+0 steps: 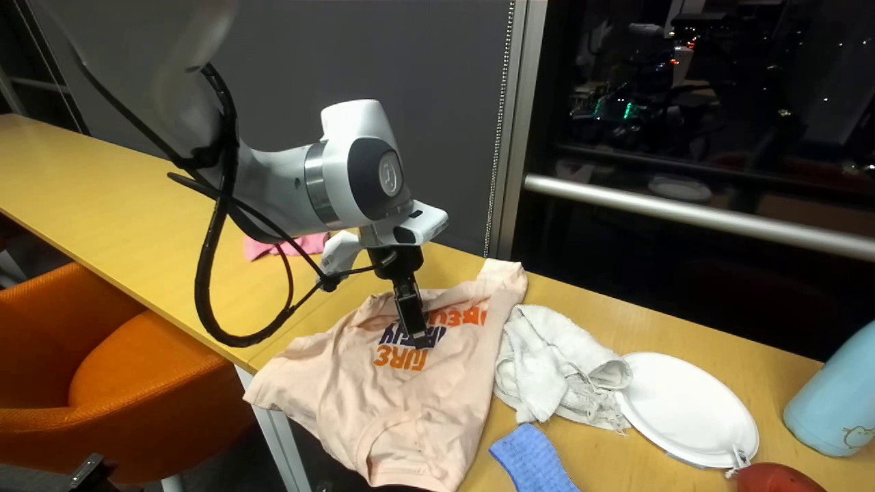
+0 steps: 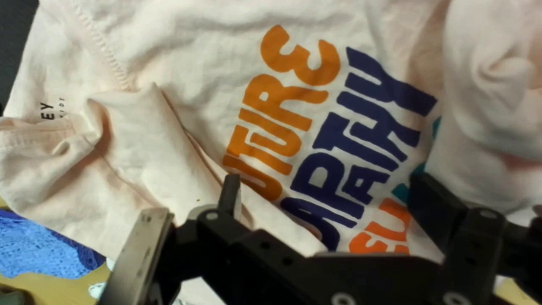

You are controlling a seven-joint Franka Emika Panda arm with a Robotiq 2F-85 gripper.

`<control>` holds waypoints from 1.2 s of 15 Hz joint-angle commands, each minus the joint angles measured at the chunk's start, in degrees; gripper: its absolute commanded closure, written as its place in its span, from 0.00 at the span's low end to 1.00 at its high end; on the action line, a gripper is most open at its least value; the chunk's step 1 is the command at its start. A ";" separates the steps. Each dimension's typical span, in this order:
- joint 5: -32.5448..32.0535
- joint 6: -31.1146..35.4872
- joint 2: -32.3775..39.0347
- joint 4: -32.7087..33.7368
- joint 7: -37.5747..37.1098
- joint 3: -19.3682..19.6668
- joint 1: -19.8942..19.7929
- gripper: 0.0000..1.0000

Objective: Unfold the peach shirt

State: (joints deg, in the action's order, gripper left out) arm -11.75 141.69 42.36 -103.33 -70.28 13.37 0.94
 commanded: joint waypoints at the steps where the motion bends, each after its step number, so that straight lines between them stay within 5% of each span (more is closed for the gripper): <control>1: 1.74 -1.62 2.26 4.34 0.75 0.80 0.86 0.00; 18: 0.64 -7.15 12.79 24.07 0.42 1.65 4.02 0.00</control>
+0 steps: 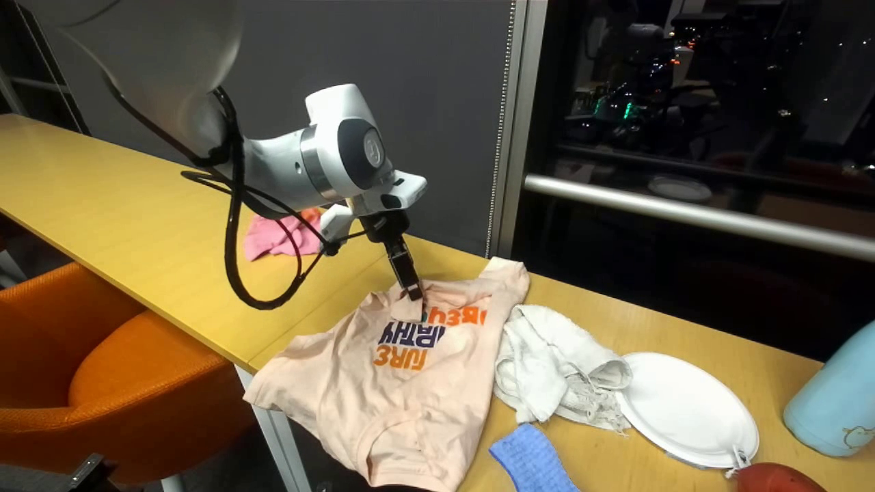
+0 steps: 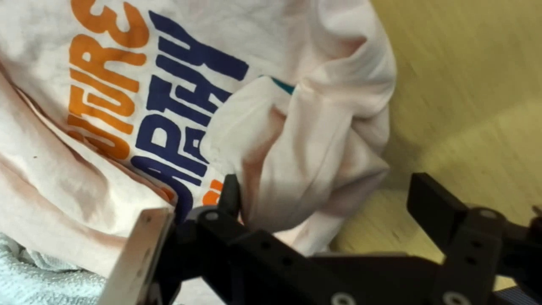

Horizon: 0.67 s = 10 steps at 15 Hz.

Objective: Unfold the peach shirt

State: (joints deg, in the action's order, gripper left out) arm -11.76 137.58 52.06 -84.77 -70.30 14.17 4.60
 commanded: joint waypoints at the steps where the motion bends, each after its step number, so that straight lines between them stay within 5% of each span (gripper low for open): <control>1: 0.67 -3.65 2.95 5.96 0.38 0.88 0.36 0.00; 7: 0.58 -2.62 -0.13 -0.04 -0.46 1.01 1.06 0.00; 8: 0.66 -2.23 -0.88 -1.74 -0.34 0.81 1.12 0.20; 10: 0.37 -1.52 -1.90 -4.50 -0.65 1.11 1.56 0.35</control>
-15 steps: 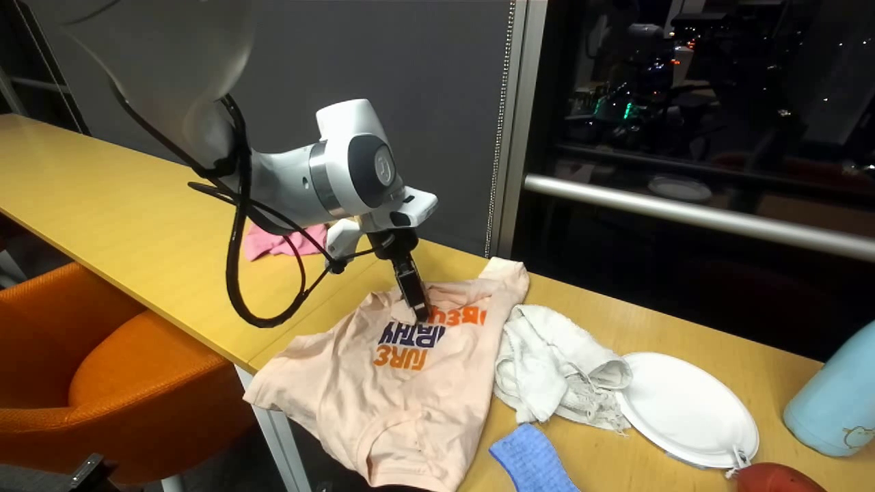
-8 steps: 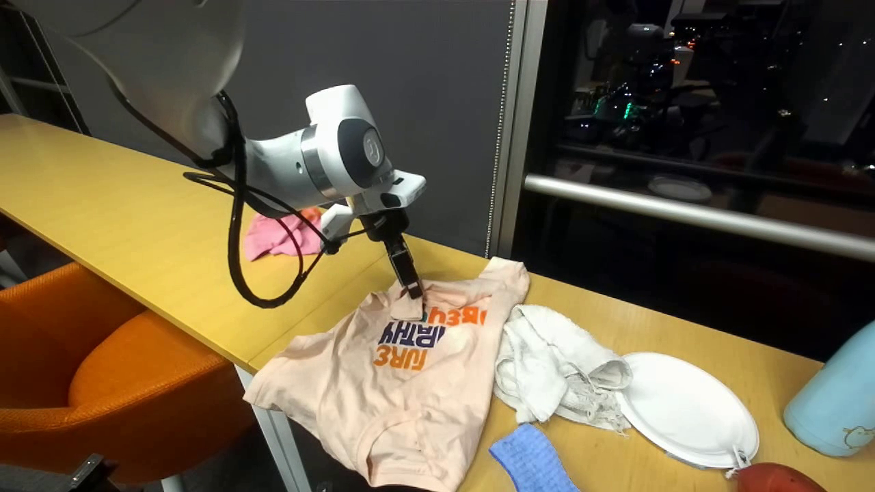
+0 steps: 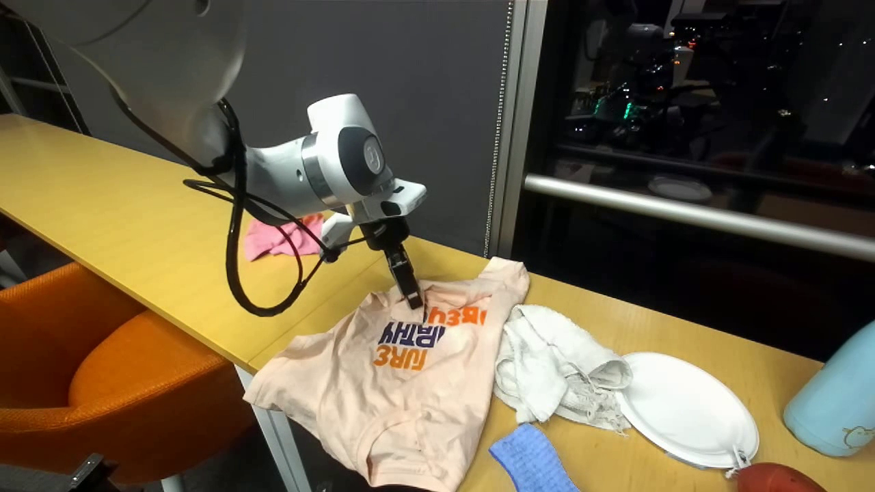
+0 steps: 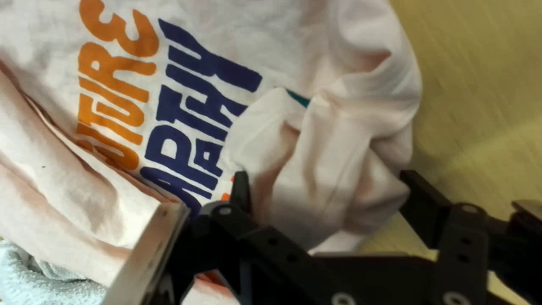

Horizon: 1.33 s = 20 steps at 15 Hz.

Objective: Unfold the peach shirt

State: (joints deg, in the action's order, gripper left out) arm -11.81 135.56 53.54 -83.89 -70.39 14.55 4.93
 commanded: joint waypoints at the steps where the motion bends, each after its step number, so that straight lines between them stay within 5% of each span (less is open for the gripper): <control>1: 0.40 0.61 -3.79 -6.34 -0.48 0.71 1.28 0.44; 9: -2.08 0.50 -7.43 -9.87 -1.03 2.78 3.57 0.99; 20: -4.22 -6.57 -0.82 7.77 0.91 2.04 3.56 0.94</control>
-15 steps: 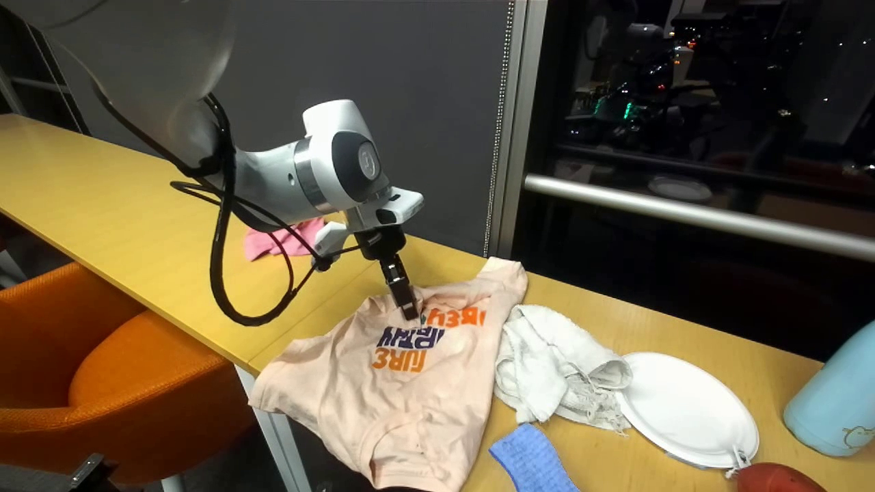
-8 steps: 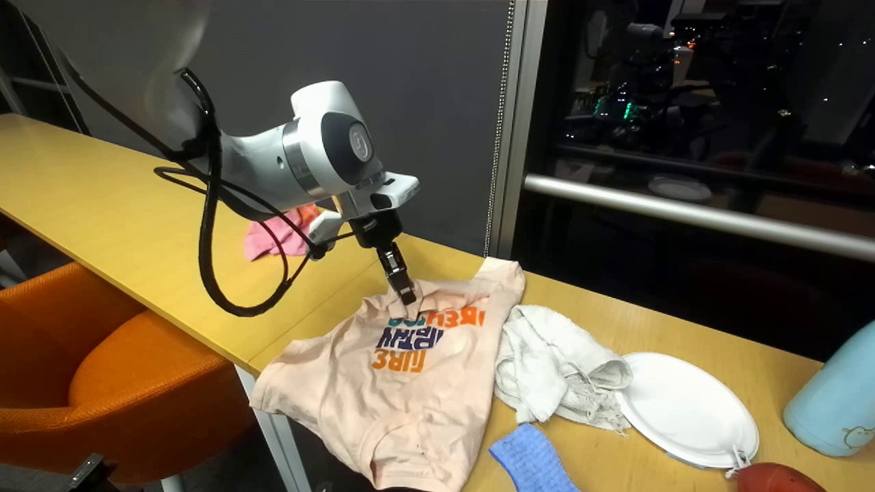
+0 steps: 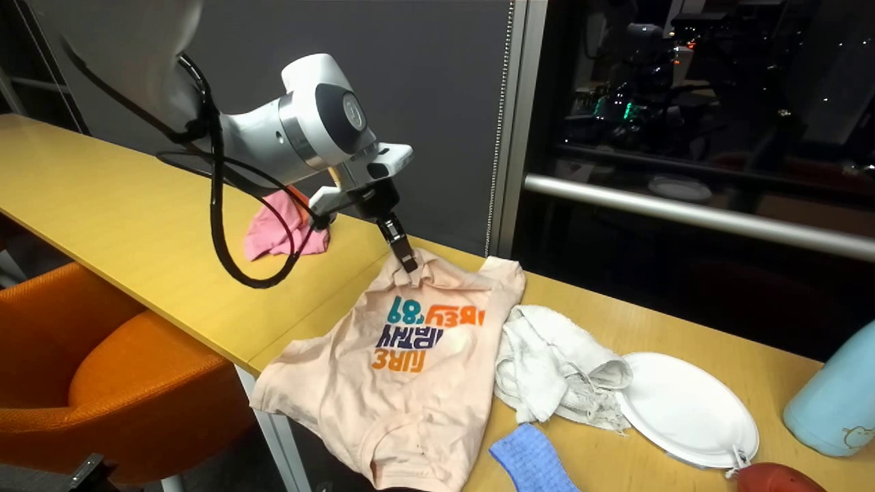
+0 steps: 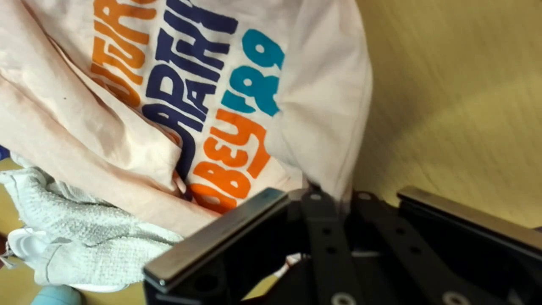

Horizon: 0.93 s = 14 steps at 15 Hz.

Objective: Unfold the peach shirt

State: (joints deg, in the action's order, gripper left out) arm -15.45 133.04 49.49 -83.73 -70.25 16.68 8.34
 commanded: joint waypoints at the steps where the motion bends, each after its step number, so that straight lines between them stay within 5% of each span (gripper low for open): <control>1: -0.71 -5.07 4.13 9.63 0.72 -0.19 0.27 0.93; 3: -0.76 -7.18 6.75 14.62 1.02 -0.51 0.27 0.91; 5: -0.91 -9.54 9.53 19.61 1.08 -0.46 0.34 0.99; 11: -1.81 -18.54 18.58 36.41 1.21 0.55 -0.70 0.96; 13: -1.86 -20.57 20.71 40.15 1.30 0.36 -1.14 0.66; 14: -1.80 -21.37 21.33 41.41 1.42 0.22 -1.34 0.60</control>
State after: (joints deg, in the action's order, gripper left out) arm -16.94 115.67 66.39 -50.80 -69.76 16.93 8.08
